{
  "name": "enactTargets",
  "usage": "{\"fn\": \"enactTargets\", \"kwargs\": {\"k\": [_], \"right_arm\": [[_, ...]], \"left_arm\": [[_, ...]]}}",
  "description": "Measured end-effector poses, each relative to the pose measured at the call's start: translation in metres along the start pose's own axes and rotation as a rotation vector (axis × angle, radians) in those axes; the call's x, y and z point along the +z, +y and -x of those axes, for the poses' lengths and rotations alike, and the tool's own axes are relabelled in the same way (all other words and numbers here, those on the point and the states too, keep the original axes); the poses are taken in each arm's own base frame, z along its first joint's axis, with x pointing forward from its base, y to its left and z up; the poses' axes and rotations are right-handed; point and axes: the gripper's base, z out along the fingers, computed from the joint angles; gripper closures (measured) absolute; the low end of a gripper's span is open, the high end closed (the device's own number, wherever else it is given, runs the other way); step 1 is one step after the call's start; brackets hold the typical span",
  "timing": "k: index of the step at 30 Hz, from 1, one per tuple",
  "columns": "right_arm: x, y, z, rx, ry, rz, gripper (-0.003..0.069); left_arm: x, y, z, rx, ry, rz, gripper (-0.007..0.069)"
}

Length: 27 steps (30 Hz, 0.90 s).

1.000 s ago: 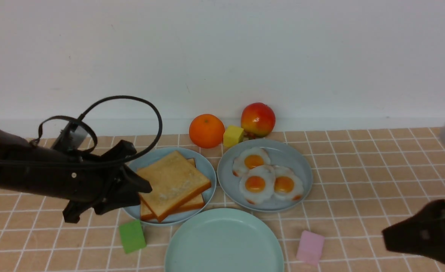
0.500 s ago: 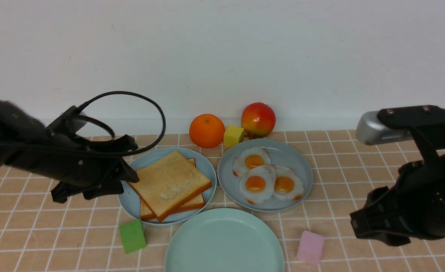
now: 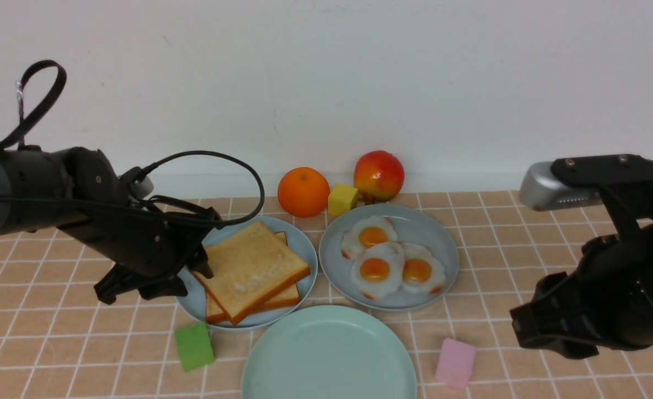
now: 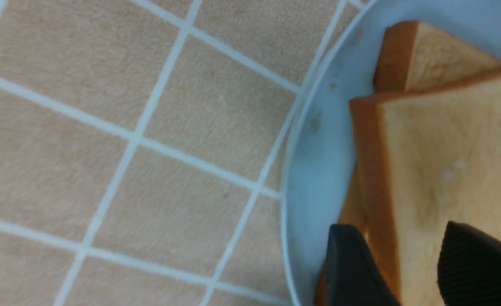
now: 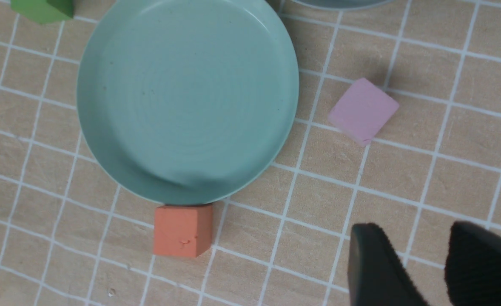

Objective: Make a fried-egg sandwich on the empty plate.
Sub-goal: Use the left arm to grab a slice of bread

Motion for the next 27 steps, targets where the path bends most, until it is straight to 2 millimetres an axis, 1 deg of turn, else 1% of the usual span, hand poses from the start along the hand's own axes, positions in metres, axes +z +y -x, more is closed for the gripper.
{"fn": "enactTargets", "kwargs": {"k": [1,7,10,11,12,15,16,17,20,23,26,27], "right_arm": [[0.0,0.0,0.0,0.001,0.0,0.0,0.0391],[0.0,0.0,0.0,0.003,0.001,0.0,0.0391],[0.0,0.0,0.0,0.003,0.001,0.0,0.0391],[0.0,0.0,0.0,0.003,0.001,0.0,0.0391],[0.0,0.0,0.0,0.003,0.001,0.0,0.0391],[0.0,0.0,-0.001,0.005,0.009,-0.003,0.0391],[0.0,0.0,-0.001,0.006,0.009,-0.003,0.0391],[0.0,0.0,-0.001,0.006,0.016,-0.004,0.0391],[0.0,-0.001,-0.002,0.007,0.026,-0.007,0.0391],[0.0,-0.001,-0.003,0.007,0.029,-0.008,0.0391],[0.0,-0.001,-0.003,0.007,0.033,-0.009,0.0391],[0.0,-0.001,-0.003,0.007,0.034,-0.009,0.0391]], "left_arm": [[0.0,0.0,0.0,-0.003,-0.005,-0.004,0.0315],[0.018,0.003,0.002,-0.01,-0.018,-0.009,0.0317],[0.02,0.003,0.003,-0.007,-0.025,-0.013,0.033],[0.019,0.002,0.004,0.01,-0.036,-0.019,0.0351],[0.019,0.002,0.004,0.01,-0.038,-0.02,0.0354],[0.019,0.001,0.005,0.057,-0.052,-0.027,0.0433],[0.019,0.001,0.005,0.057,-0.052,-0.026,0.0437],[0.019,0.001,0.005,0.061,-0.054,-0.027,0.0472],[0.019,0.0,0.006,0.067,-0.059,-0.029,0.0525],[0.012,-0.003,0.007,0.087,-0.073,-0.037,0.0576],[-0.008,-0.011,0.011,0.122,-0.105,-0.064,0.0603],[-0.018,-0.015,0.012,0.138,-0.123,-0.078,0.0609]]}}
